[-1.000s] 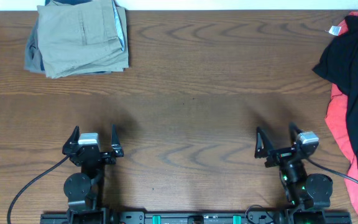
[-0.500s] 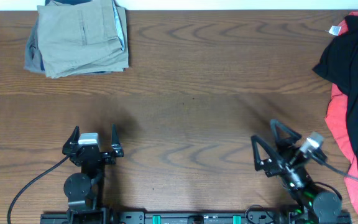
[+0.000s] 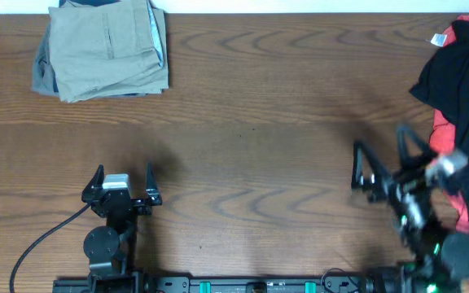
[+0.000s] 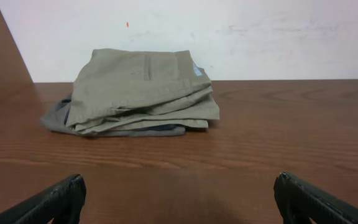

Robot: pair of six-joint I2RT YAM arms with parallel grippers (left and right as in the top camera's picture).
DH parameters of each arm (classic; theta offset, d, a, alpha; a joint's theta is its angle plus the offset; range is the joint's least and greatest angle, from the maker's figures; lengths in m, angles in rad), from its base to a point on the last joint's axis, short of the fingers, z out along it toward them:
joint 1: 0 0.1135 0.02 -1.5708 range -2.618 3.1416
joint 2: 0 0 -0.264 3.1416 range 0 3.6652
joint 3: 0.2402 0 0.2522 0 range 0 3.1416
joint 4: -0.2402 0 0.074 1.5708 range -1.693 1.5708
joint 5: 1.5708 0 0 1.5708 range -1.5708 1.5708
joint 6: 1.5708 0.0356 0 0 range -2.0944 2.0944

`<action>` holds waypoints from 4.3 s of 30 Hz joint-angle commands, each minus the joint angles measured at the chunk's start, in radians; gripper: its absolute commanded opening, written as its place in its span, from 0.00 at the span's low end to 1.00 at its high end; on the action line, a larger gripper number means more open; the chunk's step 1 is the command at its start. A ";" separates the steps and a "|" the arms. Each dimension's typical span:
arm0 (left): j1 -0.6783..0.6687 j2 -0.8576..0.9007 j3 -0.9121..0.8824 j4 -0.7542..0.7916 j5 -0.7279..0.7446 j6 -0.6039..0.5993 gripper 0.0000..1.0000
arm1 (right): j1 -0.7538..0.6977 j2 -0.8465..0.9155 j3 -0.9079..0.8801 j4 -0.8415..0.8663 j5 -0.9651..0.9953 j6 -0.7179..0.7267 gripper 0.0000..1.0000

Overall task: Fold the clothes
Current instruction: 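Reach the right gripper to the black shirt on the right pile, then grasp the black shirt with the right gripper and lift it, then carry the black shirt left and drop it at table center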

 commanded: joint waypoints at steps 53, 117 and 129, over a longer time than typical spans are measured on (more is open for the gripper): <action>0.003 -0.006 -0.016 -0.034 0.007 0.013 0.98 | -0.499 1.785 1.369 -1.029 0.227 -0.766 0.88; 0.003 -0.006 -0.016 -0.034 0.007 0.013 0.98 | -0.411 1.118 1.389 -0.893 0.672 -0.372 0.01; 0.003 -0.006 -0.016 -0.035 0.007 0.013 0.98 | -0.095 0.905 1.389 -0.908 0.331 -0.305 0.01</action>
